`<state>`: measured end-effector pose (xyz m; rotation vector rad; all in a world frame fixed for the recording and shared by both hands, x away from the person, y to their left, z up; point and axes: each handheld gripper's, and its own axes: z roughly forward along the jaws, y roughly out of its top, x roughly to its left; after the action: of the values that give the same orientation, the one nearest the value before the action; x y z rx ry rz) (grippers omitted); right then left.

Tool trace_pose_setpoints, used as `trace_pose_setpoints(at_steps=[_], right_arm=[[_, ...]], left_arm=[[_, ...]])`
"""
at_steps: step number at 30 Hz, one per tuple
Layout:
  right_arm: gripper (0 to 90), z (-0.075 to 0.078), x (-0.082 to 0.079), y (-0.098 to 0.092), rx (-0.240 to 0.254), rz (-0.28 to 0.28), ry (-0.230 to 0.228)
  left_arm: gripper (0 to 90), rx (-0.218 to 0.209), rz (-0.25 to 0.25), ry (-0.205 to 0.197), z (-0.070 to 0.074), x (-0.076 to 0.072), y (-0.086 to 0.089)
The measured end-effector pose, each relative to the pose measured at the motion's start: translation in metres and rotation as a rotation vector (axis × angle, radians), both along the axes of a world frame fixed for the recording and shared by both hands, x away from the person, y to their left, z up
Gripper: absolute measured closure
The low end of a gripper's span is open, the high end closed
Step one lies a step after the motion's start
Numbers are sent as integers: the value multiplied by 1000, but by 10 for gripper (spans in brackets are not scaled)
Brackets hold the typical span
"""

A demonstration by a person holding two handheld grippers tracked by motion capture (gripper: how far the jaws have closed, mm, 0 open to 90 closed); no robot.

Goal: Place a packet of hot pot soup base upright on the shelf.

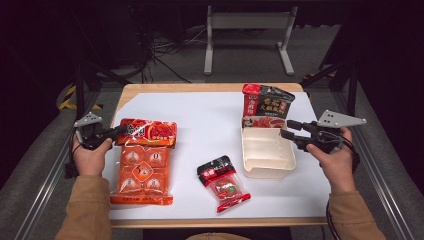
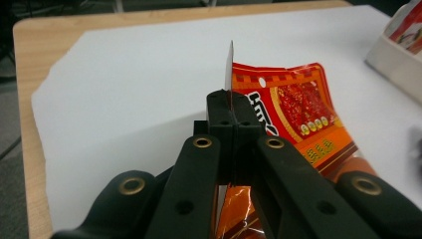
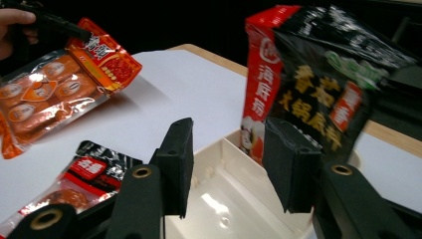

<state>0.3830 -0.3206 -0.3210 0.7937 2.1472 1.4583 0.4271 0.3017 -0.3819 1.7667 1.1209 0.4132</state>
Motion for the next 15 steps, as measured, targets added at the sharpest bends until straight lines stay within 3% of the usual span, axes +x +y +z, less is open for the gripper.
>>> trace_pose_setpoints(at_steps=[9,14,15], right_arm=[[553,12,1,30,16,85,-8],[558,16,2,41,28,128,-2],[558,16,2,41,28,128,-2]], left_arm=[[900,-19,-41,-93,34,-21,-10],[900,-29,-106,-169,59,-39,-22],[900,-29,-106,-169,59,-39,-22]])
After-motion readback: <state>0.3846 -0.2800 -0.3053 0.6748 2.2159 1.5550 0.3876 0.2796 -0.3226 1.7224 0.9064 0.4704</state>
